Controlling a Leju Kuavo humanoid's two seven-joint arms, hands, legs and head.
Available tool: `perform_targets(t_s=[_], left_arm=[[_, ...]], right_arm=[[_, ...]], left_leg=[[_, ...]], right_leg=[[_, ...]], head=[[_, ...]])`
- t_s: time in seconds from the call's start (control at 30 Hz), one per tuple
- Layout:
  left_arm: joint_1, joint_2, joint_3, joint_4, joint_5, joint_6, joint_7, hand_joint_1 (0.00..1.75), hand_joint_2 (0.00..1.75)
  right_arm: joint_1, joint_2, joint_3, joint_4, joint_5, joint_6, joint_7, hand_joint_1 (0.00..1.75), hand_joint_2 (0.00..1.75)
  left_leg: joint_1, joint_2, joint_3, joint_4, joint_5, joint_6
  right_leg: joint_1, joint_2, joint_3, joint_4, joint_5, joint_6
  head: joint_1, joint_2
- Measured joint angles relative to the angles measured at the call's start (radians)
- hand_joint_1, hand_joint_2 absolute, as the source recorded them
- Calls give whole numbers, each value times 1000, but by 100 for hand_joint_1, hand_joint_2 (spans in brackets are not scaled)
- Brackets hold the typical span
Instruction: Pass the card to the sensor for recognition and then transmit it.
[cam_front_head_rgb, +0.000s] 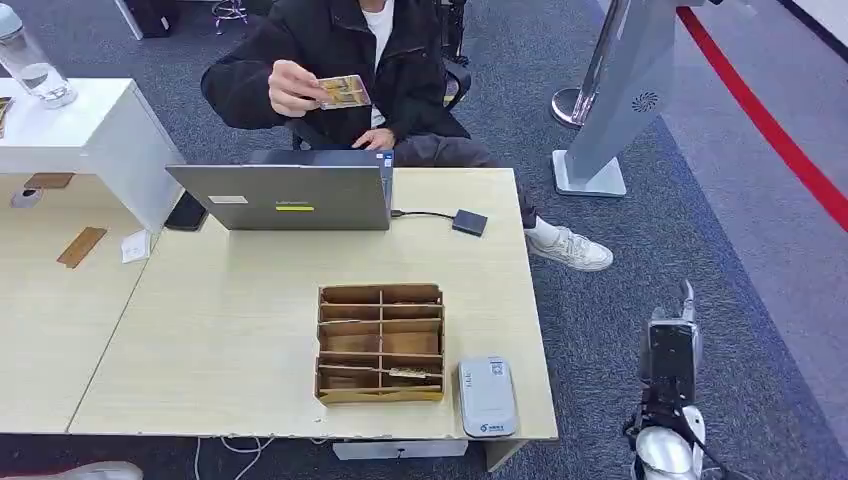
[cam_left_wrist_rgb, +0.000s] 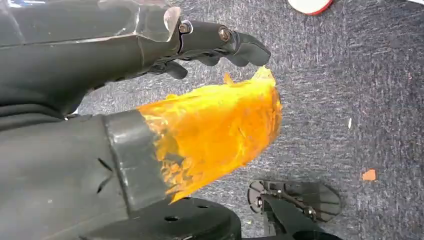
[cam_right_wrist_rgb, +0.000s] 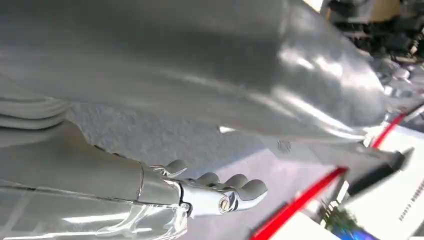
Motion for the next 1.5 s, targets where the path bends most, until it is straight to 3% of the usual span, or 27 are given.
perform_targets(t_s=[0.27,0.43,0.67,1.03,1.2,1.23,1.33,1.5], left_arm=[[-1,-3,0,0,6,1,8,0,0],[-1,-3,0,0,5,-1,8,0,0],[-1,-2,-2,0,-5,-9,3,0,0],[-1,-2,-2,0,-7,-9,3,0,0],[-2,-2,-8,0,-18,-19,5,0,0],[-2,-2,-12,0,-20,-21,6,0,0],[-4,-3,-26,0,-33,-23,14,0,0],[-5,-3,-45,0,-45,-27,19,0,0]], right_arm=[[-1,-11,7,-99,53,62,-19,0,0],[-7,-18,125,-214,142,66,-19,0,0],[-79,-58,333,-303,286,13,6,0,0],[-99,-83,414,-328,295,4,11,0,0],[-146,-102,473,-328,562,-91,15,0,0],[-162,-103,496,-328,601,-100,40,0,175],[-241,-113,589,-323,724,-137,114,0,175],[-316,-124,698,-287,860,-182,182,0,175]], left_leg=[[0,0,0,0,0,0],[0,0,0,0,0,0],[0,0,0,0,0,0],[0,0,0,0,0,0],[1,0,0,0,0,0],[0,0,-1,0,0,0],[1,1,0,0,1,-1],[1,0,-1,0,1,0]], right_leg=[[0,0,0,0,0,0],[0,0,0,0,0,0],[0,0,0,0,0,0],[0,0,0,0,0,0],[0,0,0,0,0,0],[0,0,0,0,0,0],[0,1,0,0,0,0],[0,0,0,0,0,0]], head=[[0,0],[0,0],[0,0],[0,0],[0,0],[0,0],[0,0],[0,0]])
